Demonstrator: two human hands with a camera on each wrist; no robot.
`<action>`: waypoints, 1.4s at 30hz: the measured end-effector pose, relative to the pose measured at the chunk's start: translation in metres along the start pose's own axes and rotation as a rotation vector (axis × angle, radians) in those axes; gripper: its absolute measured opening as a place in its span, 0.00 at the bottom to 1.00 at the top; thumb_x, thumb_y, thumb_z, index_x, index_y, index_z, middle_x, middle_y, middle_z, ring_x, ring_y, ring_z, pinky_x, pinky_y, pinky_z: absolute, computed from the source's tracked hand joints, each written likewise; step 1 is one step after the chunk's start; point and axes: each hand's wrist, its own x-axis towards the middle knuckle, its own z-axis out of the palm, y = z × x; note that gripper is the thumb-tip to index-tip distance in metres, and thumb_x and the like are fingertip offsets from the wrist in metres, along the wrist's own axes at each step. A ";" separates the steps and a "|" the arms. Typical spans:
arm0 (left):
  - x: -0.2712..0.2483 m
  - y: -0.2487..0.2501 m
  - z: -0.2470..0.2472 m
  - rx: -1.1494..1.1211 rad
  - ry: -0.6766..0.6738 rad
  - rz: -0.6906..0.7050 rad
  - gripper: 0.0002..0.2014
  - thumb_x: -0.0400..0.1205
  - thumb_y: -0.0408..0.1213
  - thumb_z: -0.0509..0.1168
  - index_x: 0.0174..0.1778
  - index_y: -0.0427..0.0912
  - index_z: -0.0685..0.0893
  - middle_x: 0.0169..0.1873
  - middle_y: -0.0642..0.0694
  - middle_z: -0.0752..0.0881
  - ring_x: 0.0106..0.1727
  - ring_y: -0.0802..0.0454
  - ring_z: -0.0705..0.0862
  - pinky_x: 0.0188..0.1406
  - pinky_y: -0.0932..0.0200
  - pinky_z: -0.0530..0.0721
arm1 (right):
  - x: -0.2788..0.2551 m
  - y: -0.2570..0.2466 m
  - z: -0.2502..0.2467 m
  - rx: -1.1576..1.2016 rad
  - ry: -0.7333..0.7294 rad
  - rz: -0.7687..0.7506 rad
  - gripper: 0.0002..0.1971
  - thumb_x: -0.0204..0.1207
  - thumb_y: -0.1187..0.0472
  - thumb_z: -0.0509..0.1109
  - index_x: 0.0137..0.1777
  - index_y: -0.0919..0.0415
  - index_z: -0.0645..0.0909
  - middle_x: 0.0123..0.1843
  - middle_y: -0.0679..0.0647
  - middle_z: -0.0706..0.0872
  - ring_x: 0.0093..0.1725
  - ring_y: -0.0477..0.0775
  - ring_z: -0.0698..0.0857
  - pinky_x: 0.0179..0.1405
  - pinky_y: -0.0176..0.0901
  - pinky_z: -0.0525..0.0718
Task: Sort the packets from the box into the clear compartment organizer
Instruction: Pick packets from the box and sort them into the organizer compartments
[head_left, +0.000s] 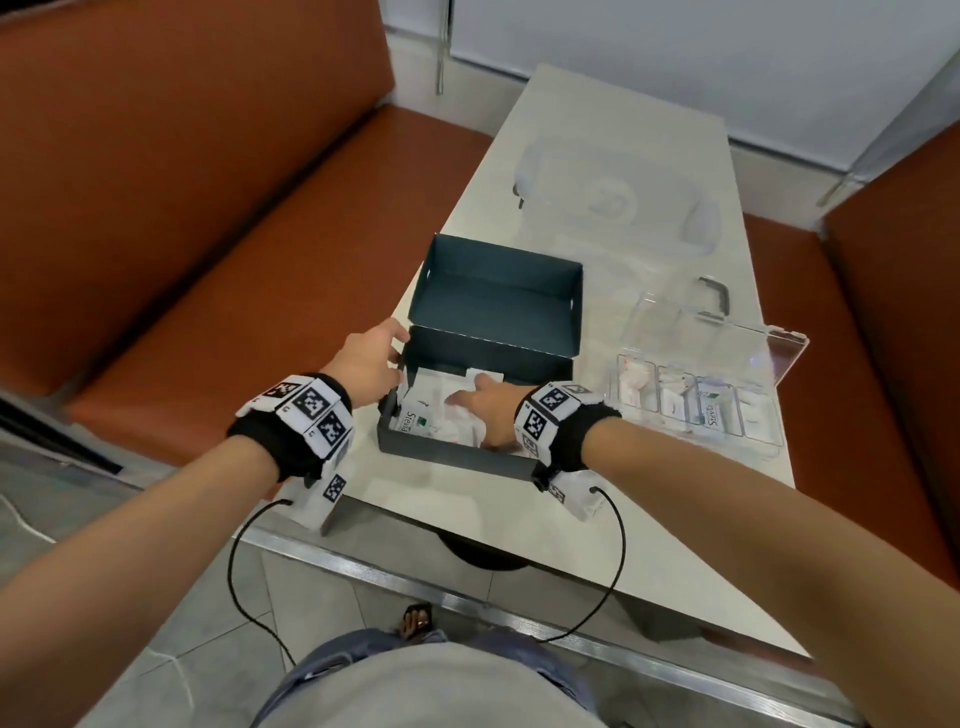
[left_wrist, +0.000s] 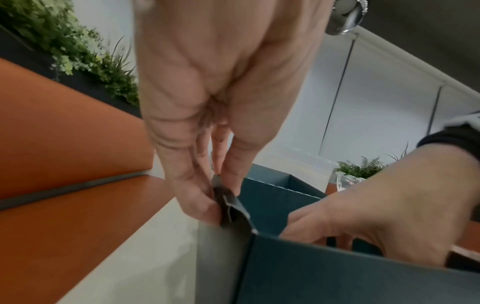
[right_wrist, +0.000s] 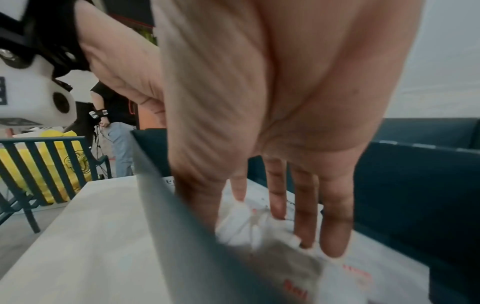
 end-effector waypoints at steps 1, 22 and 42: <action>0.000 0.000 0.000 0.012 -0.002 0.001 0.22 0.82 0.25 0.66 0.70 0.45 0.73 0.61 0.38 0.83 0.54 0.42 0.82 0.40 0.56 0.85 | 0.002 -0.005 0.002 0.020 0.011 -0.008 0.38 0.75 0.62 0.72 0.82 0.51 0.57 0.74 0.63 0.65 0.65 0.68 0.78 0.60 0.54 0.81; 0.005 -0.004 -0.004 -0.141 -0.074 -0.069 0.19 0.82 0.26 0.67 0.63 0.52 0.74 0.57 0.37 0.82 0.48 0.42 0.86 0.28 0.59 0.84 | -0.011 0.011 -0.015 0.502 0.370 -0.015 0.13 0.71 0.63 0.78 0.55 0.57 0.86 0.64 0.56 0.82 0.65 0.58 0.78 0.60 0.42 0.72; -0.011 0.106 -0.003 -0.446 0.084 0.284 0.13 0.87 0.48 0.59 0.60 0.46 0.83 0.53 0.49 0.89 0.53 0.54 0.88 0.49 0.56 0.89 | -0.115 0.086 -0.045 1.712 0.767 -0.115 0.10 0.74 0.71 0.74 0.54 0.63 0.84 0.53 0.60 0.89 0.52 0.58 0.89 0.50 0.50 0.89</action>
